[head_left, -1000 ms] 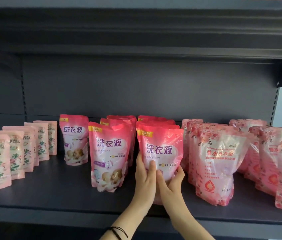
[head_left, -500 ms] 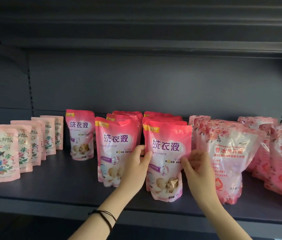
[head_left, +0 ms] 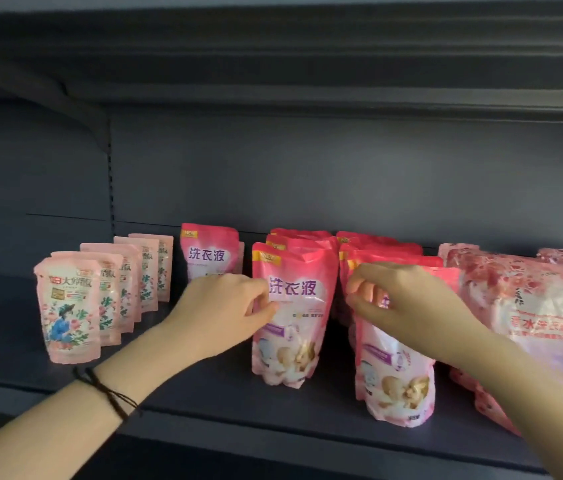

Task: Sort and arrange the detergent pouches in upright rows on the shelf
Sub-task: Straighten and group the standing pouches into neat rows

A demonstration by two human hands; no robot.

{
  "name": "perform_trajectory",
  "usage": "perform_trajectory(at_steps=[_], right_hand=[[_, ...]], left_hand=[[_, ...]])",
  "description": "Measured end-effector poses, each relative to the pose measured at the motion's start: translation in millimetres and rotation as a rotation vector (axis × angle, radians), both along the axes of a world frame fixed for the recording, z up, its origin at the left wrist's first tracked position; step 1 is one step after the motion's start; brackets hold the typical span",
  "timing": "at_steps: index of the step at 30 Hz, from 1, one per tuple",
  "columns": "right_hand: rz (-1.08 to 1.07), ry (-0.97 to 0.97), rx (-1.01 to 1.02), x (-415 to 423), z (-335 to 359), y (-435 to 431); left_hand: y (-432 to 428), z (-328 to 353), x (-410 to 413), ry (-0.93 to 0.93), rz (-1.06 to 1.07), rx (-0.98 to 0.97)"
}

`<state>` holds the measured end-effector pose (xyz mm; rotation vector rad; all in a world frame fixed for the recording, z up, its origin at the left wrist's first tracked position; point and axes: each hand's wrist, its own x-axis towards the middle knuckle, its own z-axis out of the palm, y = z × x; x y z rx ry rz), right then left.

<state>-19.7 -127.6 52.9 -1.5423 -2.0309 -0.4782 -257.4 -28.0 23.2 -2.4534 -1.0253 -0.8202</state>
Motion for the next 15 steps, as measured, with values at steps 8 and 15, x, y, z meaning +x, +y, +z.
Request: perform_trajectory(at_steps=[8,15], right_hand=[[0.138,-0.205,-0.077,-110.8,2.0,60.4],[-0.025,-0.406,-0.021,-172.1,38.3,139.2]], left_hand=[[72.1,7.0,-85.9,0.195,0.028,0.145],[147.5,55.7,-144.0,0.339,-0.011,0.203]])
